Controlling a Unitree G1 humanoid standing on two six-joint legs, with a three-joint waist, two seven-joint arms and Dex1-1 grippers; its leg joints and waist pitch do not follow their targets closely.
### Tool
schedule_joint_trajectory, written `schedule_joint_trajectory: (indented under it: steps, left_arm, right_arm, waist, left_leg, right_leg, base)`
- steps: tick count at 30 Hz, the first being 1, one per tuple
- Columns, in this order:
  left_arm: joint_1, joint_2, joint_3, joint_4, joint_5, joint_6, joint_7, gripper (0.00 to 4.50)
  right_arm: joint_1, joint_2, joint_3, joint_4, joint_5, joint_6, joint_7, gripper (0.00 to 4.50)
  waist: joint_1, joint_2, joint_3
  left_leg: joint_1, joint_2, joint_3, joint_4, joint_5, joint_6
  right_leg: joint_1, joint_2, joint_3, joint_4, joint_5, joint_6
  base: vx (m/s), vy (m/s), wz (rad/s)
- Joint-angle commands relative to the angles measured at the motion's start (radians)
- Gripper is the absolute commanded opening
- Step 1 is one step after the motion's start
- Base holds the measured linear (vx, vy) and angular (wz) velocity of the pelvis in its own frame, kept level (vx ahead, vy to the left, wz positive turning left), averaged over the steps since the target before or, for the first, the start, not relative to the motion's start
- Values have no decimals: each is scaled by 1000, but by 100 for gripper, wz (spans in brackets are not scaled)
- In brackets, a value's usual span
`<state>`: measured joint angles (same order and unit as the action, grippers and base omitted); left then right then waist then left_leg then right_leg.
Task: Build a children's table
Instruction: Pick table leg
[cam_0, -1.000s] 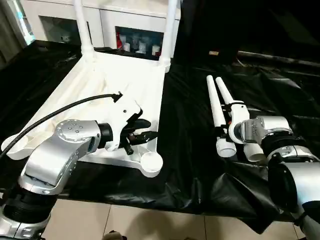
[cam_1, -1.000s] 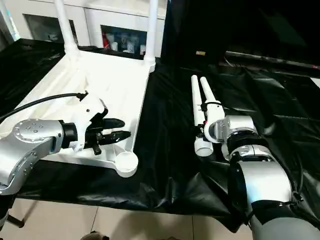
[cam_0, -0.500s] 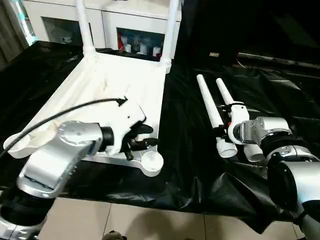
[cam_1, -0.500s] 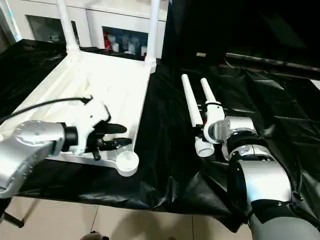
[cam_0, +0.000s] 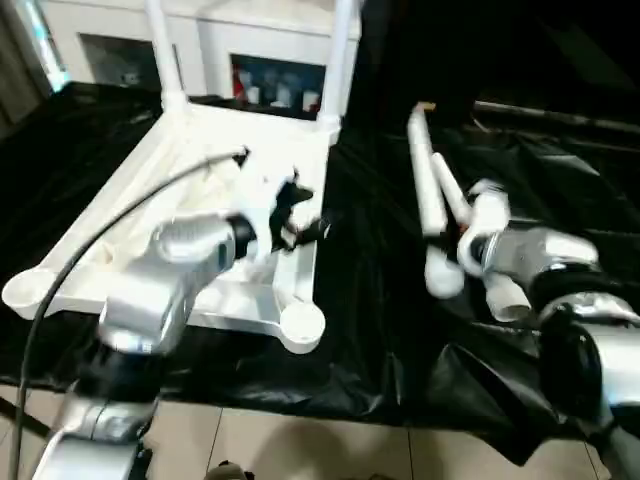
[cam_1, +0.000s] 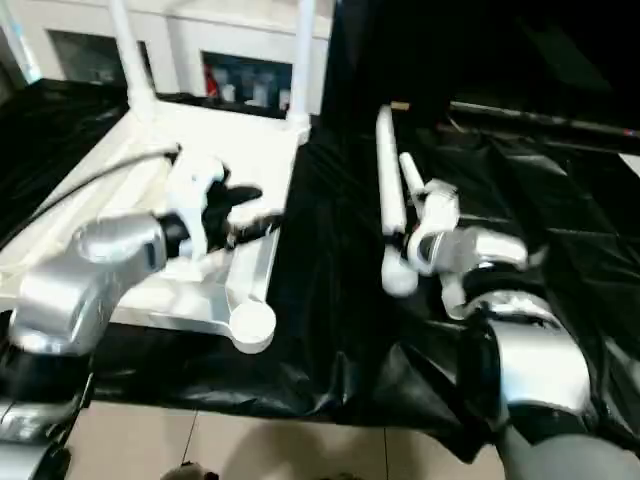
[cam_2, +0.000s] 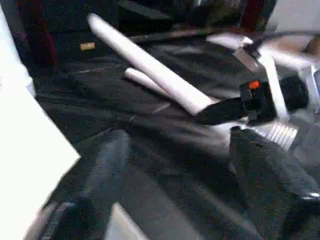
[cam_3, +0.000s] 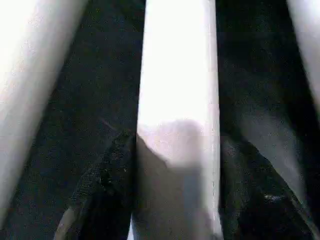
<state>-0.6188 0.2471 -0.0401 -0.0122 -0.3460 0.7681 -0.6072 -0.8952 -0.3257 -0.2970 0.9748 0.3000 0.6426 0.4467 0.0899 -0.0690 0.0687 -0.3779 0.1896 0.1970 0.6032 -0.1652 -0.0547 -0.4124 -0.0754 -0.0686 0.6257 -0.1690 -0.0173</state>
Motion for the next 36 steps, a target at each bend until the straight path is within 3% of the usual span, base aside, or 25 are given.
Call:
schedule_joint_trajectory:
  steps: [1,2,3,4,5,7,8,9,10,12,14,15,17,20,21,36]
  left_arm:
    - [-93,-91,96,104,-117,62,25,400]
    - [-99,-96,101,111,-122,64,28,410]
    - [-130,-126,129,155,-153,81,38,414]
    - [-153,-143,140,190,-165,84,42,417]
    - [-153,-143,140,190,-165,84,42,419]
    - [-178,-163,156,228,-186,90,42,421]
    - [-205,-184,171,270,-199,84,49,421]
    - [-205,-184,171,270,-199,84,49,421]
    - [-226,-200,183,302,-209,85,52,421]
    - [-267,-227,204,361,-217,82,65,421]
    - [-281,-237,213,384,-221,85,70,421]
    - [-289,-245,219,399,-226,89,77,421]
    - [-298,-255,225,410,-239,82,82,421]
    - [-300,-264,243,383,-282,105,68,421]
    - [-300,-266,248,374,-294,118,64,392]
    - [-263,-272,219,287,-299,159,105,259]
  right_arm:
    - [138,10,9,-370,161,48,244,191]
    - [149,11,12,-393,171,53,259,191]
    - [219,10,38,-520,223,78,331,191]
    - [272,7,61,-610,260,89,382,190]
    - [272,7,61,-610,260,89,382,190]
    - [318,2,82,-680,292,107,417,189]
    - [356,0,95,-738,323,127,444,189]
    - [356,0,95,-738,323,127,444,189]
    - [379,1,101,-774,340,139,459,189]
    - [411,9,98,-837,365,157,478,189]
    - [420,13,95,-857,372,164,480,189]
    - [424,12,100,-869,373,168,479,189]
    - [429,7,119,-883,366,168,473,189]
    - [436,1,142,-886,345,157,459,189]
    - [439,1,148,-888,340,153,451,189]
    - [437,17,177,-903,316,137,393,189]
  waist:
    - [7,4,-86]
    - [19,9,-91]
    - [23,8,-93]
    - [30,4,-92]
    - [28,2,-87]
    - [27,1,-85]
    - [33,1,-81]
    - [38,3,-79]
    - [39,1,-80]
    - [40,4,-80]
    - [44,5,-81]
    - [43,4,-81]
    - [47,4,-79]
    - [50,2,-81]
    - [50,2,-81]
    - [51,7,-78]
  left_leg:
    - [8,25,-13,-57,-125,9]
    - [13,26,-12,-52,-104,25]
    - [16,34,-17,-52,-91,42]
    - [13,36,-19,-54,-91,71]
    - [10,33,-16,-56,-103,77]
    - [12,35,-18,-59,-150,52]
    - [18,33,-14,-57,-170,40]
    - [19,36,-18,-60,-185,32]
    - [17,35,-19,-62,-193,25]
    - [17,38,-23,-65,-206,9]
    - [23,41,-25,-67,-219,2]
    - [16,41,-27,-69,-216,-1]
    - [20,42,-26,-69,-225,-5]
    - [16,39,-25,-68,-210,-6]
    - [16,39,-24,-67,-202,-5]
    - [18,42,-26,-72,-226,-15]
  right_leg:
    - [66,-52,47,-62,-57,-192]
    - [68,-57,48,-58,-13,-194]
    - [66,-60,48,-52,21,-208]
    - [65,-64,42,-56,-4,-226]
    - [65,-62,43,-66,-33,-220]
    - [62,-68,40,-74,-152,-213]
    - [57,-67,43,-87,-217,-190]
    - [58,-68,42,-90,-260,-169]
    - [57,-67,39,-95,-295,-147]
    - [54,-70,37,-96,-315,-140]
    - [50,-71,37,-97,-316,-137]
    - [55,-72,35,-97,-314,-135]
    - [50,-73,36,-100,-313,-135]
    - [54,-76,38,-97,-291,-144]
    - [53,-76,38,-96,-280,-149]
    - [51,-75,38,-101,-308,-123]
  base:
    - [0,0,0]
    - [0,0,0]
    - [0,0,0]
    - [0,0,0]
    - [0,0,0]
    - [0,0,0]
    - [0,0,0]
    - [0,0,0]
    - [0,0,0]
    - [0,0,0]
    - [0,0,0]
    - [0,0,0]
    - [0,0,0]
    - [0,0,0]
    - [0,0,0]
    - [0,0,0]
